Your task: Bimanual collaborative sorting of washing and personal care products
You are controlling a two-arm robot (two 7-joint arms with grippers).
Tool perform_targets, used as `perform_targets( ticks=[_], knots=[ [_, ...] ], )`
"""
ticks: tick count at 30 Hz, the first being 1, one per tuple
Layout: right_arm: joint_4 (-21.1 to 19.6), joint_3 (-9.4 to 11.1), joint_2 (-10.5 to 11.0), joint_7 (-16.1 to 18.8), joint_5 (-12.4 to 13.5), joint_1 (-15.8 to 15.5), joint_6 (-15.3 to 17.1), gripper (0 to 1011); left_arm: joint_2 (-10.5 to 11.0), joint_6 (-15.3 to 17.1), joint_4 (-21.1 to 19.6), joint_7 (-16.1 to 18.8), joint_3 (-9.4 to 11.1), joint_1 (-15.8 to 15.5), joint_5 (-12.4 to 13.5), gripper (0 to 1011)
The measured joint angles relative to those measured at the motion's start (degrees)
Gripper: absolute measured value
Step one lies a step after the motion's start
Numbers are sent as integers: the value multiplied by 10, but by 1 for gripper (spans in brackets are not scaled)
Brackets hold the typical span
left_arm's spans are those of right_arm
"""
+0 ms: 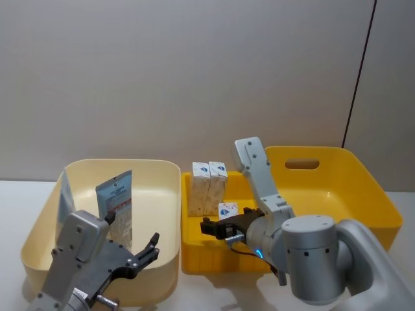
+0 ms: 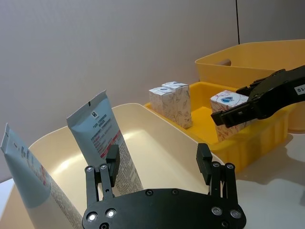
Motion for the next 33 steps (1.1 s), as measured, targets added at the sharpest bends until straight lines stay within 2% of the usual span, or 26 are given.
perform_targets(
  ticks=[7,19,23,24,27,33],
  knots=[
    [15,-1,-5,-4,-5,6,-4,999,0,0,0,0,0,0,0,1003],
    [28,-2,-10,-6,-9,11,-7,698,0,0,0,0,0,0,0,1004],
    [30,-2,-11,-6,-10,12,-7,536,0,0,0,0,0,0,0,1003],
    [31,-2,-11,-6,-10,12,-7,536,0,0,0,0,0,0,0,1004],
    [32,-2,-11,-7,-11,13,-7,423,0,0,0,0,0,0,0,1003],
    [33,-2,-12,-7,-11,13,-8,392,0,0,0,0,0,0,0,1003]
  ],
)
